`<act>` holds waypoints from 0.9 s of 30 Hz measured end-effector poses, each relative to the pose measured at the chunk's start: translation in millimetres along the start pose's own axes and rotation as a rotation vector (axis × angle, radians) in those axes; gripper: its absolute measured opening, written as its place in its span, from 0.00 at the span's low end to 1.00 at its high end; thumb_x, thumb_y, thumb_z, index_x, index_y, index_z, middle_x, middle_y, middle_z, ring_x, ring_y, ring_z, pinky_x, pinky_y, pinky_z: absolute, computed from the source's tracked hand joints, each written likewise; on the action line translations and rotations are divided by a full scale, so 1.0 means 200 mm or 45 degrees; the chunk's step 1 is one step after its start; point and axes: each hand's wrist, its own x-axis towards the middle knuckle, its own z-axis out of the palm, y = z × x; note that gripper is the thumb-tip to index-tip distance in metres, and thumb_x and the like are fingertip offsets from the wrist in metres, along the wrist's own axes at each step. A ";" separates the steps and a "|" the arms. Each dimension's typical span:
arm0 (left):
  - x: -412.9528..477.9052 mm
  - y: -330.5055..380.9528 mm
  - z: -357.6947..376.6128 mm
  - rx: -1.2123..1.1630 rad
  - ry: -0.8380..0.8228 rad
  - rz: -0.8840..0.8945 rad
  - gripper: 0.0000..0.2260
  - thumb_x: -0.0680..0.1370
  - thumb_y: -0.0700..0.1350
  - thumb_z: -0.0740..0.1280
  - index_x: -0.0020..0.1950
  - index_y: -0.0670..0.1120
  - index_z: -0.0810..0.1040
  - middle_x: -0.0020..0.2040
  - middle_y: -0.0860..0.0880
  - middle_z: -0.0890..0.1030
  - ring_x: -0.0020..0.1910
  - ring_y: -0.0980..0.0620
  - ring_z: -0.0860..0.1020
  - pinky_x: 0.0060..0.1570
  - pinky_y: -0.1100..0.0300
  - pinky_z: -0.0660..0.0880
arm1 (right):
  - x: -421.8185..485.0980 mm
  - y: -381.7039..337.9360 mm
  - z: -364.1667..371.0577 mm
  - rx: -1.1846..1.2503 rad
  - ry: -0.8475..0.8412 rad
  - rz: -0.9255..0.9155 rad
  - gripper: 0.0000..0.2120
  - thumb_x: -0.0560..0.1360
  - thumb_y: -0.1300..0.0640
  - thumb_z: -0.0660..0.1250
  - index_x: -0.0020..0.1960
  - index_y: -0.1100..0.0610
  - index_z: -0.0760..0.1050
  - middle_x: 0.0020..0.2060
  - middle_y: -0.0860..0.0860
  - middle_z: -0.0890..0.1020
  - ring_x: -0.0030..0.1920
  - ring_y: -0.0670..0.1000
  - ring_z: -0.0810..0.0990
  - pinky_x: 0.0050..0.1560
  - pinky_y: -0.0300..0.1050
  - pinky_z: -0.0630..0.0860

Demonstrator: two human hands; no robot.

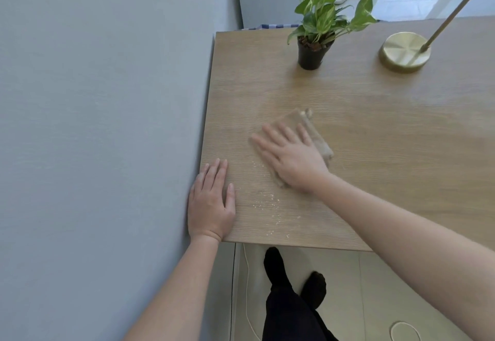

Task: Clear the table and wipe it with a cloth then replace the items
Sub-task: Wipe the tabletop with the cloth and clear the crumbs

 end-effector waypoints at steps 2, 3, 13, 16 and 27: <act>0.00 0.00 -0.01 -0.003 0.005 0.012 0.27 0.85 0.53 0.58 0.85 0.54 0.65 0.84 0.55 0.65 0.85 0.51 0.61 0.82 0.47 0.62 | -0.28 0.00 0.06 -0.071 -0.063 -0.174 0.23 0.88 0.37 0.38 0.83 0.29 0.41 0.85 0.38 0.46 0.85 0.47 0.40 0.84 0.60 0.38; 0.00 0.01 -0.01 -0.005 0.003 0.011 0.27 0.85 0.54 0.57 0.85 0.54 0.65 0.84 0.55 0.65 0.85 0.51 0.60 0.82 0.47 0.62 | -0.41 0.05 0.06 -0.108 -0.080 -0.215 0.23 0.88 0.37 0.39 0.82 0.28 0.40 0.84 0.36 0.45 0.85 0.46 0.40 0.84 0.59 0.39; 0.01 0.02 -0.01 -0.014 -0.001 0.011 0.27 0.85 0.54 0.56 0.85 0.54 0.65 0.84 0.56 0.65 0.85 0.51 0.61 0.82 0.47 0.61 | 0.01 0.17 -0.07 0.031 0.123 0.379 0.27 0.86 0.35 0.37 0.84 0.33 0.42 0.86 0.43 0.45 0.85 0.50 0.39 0.83 0.61 0.34; 0.00 0.01 0.00 -0.004 0.006 0.010 0.27 0.85 0.55 0.56 0.85 0.53 0.66 0.84 0.54 0.66 0.84 0.49 0.62 0.81 0.48 0.62 | -0.14 -0.05 0.07 -0.026 0.044 0.072 0.25 0.88 0.37 0.38 0.84 0.32 0.41 0.86 0.43 0.48 0.86 0.51 0.42 0.83 0.62 0.38; 0.00 0.00 0.00 0.017 0.012 0.026 0.27 0.85 0.54 0.56 0.85 0.53 0.66 0.84 0.54 0.67 0.84 0.49 0.62 0.82 0.48 0.61 | -0.32 0.27 -0.03 0.029 0.142 0.461 0.25 0.87 0.36 0.39 0.83 0.30 0.42 0.86 0.41 0.45 0.85 0.48 0.40 0.83 0.59 0.35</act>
